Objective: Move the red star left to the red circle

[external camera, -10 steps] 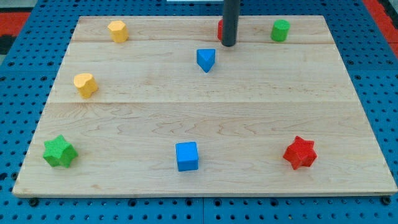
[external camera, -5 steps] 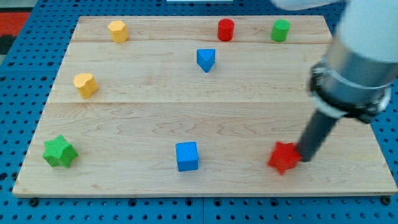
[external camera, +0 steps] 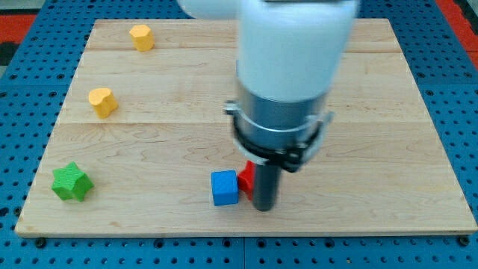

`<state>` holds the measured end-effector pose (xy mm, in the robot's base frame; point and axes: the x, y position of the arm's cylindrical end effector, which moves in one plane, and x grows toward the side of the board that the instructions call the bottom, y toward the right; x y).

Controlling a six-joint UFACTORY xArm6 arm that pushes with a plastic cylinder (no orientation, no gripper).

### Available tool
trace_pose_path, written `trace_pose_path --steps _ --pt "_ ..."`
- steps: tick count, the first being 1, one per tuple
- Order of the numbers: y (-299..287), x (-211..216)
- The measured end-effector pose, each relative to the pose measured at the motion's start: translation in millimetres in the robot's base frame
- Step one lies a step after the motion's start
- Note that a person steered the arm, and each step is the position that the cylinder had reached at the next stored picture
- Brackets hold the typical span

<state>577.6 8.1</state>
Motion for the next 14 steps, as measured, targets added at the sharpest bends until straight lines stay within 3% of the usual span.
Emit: trace_pose_path --steps 1,3,4,6,10,11,12,14 --pt "-21 -29" --pt "15 -96" --pt "47 -106" --pt "-18 -157" --pt "-64 -286" --pt "-50 -307" --pt "-42 -289" --pt "7 -297"
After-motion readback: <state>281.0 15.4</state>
